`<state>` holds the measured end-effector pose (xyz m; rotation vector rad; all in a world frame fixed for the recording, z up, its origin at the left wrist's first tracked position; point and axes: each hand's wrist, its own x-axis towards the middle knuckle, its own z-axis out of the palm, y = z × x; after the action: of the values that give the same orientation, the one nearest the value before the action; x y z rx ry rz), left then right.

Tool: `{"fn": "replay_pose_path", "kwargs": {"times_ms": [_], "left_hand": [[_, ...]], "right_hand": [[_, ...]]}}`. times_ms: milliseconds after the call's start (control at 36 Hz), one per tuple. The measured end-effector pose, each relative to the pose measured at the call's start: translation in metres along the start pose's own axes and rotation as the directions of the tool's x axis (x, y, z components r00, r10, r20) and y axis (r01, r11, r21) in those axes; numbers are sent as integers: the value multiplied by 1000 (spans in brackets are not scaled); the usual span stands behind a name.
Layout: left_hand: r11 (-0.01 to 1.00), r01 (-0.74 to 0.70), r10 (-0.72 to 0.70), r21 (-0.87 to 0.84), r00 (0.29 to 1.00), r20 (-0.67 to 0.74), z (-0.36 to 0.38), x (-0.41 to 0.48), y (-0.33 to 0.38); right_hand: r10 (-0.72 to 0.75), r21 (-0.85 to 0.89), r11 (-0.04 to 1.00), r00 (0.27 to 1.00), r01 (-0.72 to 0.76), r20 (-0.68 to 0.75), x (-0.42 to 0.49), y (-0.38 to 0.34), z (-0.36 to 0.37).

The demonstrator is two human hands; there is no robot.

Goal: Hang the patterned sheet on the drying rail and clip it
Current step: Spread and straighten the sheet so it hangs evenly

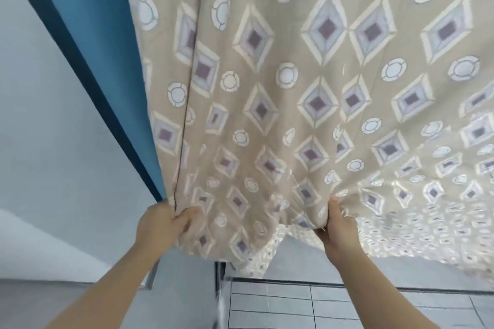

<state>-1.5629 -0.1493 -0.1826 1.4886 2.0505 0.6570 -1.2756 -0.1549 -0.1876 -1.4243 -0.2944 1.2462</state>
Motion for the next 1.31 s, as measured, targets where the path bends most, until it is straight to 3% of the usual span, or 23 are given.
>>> {"fn": "replay_pose_path", "kwargs": {"times_ms": [111, 222, 361, 750, 861, 1000, 1139, 1194, 1306], "left_hand": [[980, 175, -184, 90, 978, 100, 15, 18, -19], [943, 239, -280, 230, 946, 165, 27, 30, -40], [898, 234, -327, 372, 922, 208, 47, 48, -70], [847, 198, -369, 494, 887, 277, 142, 77, -145], [850, 219, -379, 479, 885, 269, 165, 76, -163], [914, 273, -358, 301, 892, 276, 172, 64, -170], [950, 285, -310, 125, 899, 310, 170, 56, -158], [944, 278, -324, 178, 881, 345, 136, 35, -131], [926, 267, -335, 268, 909, 250, 156, 29, -148]], "right_hand": [[30, -27, 999, 998, -32, -63, 11, 24, -4], [47, -30, 998, 992, -51, -116, 23, 49, -9], [89, -33, 995, 986, -95, -142, 35, 84, -16], [177, 5, 984, 956, -181, -235, 89, 200, -46], [185, 7, 982, 947, -190, -264, 99, 230, -56], [209, 50, 978, 927, -204, -312, 99, 244, -63], [347, 100, 938, 909, -333, -229, 97, 235, -59], [412, 114, 911, 880, -395, -238, 47, 200, -64], [467, 81, 883, 853, -462, -231, 34, 202, -63]]}}
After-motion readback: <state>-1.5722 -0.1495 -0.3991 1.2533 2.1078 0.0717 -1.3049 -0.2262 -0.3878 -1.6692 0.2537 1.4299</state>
